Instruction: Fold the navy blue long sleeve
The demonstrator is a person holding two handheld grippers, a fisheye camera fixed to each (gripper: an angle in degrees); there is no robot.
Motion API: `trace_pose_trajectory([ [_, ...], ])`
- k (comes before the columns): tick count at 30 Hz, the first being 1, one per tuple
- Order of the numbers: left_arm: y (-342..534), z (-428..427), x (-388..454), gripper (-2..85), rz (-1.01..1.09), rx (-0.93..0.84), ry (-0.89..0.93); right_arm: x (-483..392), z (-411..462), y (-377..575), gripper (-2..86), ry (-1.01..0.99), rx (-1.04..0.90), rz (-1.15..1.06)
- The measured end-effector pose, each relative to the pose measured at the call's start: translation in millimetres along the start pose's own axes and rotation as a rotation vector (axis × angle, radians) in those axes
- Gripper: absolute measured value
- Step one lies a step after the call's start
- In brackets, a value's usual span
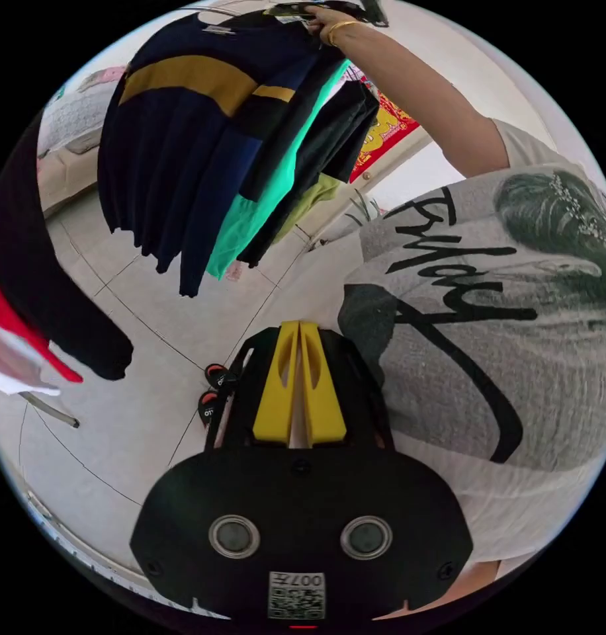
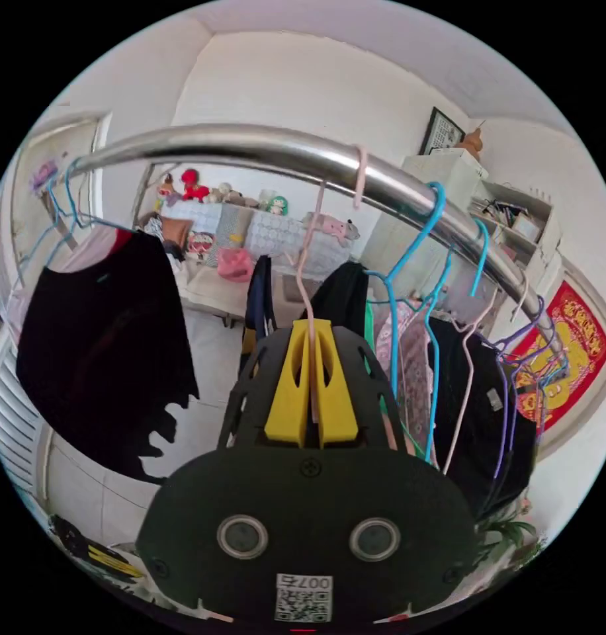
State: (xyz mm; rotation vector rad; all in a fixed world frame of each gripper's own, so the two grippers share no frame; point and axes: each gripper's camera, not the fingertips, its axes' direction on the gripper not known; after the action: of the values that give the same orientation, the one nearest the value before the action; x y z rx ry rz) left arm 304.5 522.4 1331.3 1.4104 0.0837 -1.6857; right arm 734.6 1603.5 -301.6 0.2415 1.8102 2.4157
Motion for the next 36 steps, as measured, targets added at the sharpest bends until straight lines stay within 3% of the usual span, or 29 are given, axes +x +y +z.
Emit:
trace_pose_trajectory([
  [6, 45, -51, -7, -1.0, -0.098, 0.170, -0.053, 8, -47, -67, -0.3, -0.036, 0.017, 0.024],
  [12, 85, -107, -15, -1.0, -0.201, 0.296, -0.099, -30, -44, -147, -0.4, -0.089, -0.073, -0.103],
  [19, 112, -169, -13, -0.6, -0.248, 0.357, -0.234, -60, -67, -85, -0.3, -0.210, -0.030, -0.072],
  [25, 80, -231, -6, 6.2, -0.052, 0.340, -0.326, -13, -196, -5, -0.3, -0.237, 0.057, -0.016],
  [30, 11, -273, 5, 11.6, 0.194, 0.428, -0.179, 14, -351, 33, -0.3, -0.055, 0.053, 0.029],
  [33, -41, -275, 28, 14.1, 0.378, 0.422, -0.139, 28, -435, 49, -0.3, 0.007, 0.092, 0.159],
  [36, -90, -271, 59, 16.5, 0.496, 0.370, 0.027, 24, -505, 59, -0.3, 0.167, 0.047, 0.211],
])
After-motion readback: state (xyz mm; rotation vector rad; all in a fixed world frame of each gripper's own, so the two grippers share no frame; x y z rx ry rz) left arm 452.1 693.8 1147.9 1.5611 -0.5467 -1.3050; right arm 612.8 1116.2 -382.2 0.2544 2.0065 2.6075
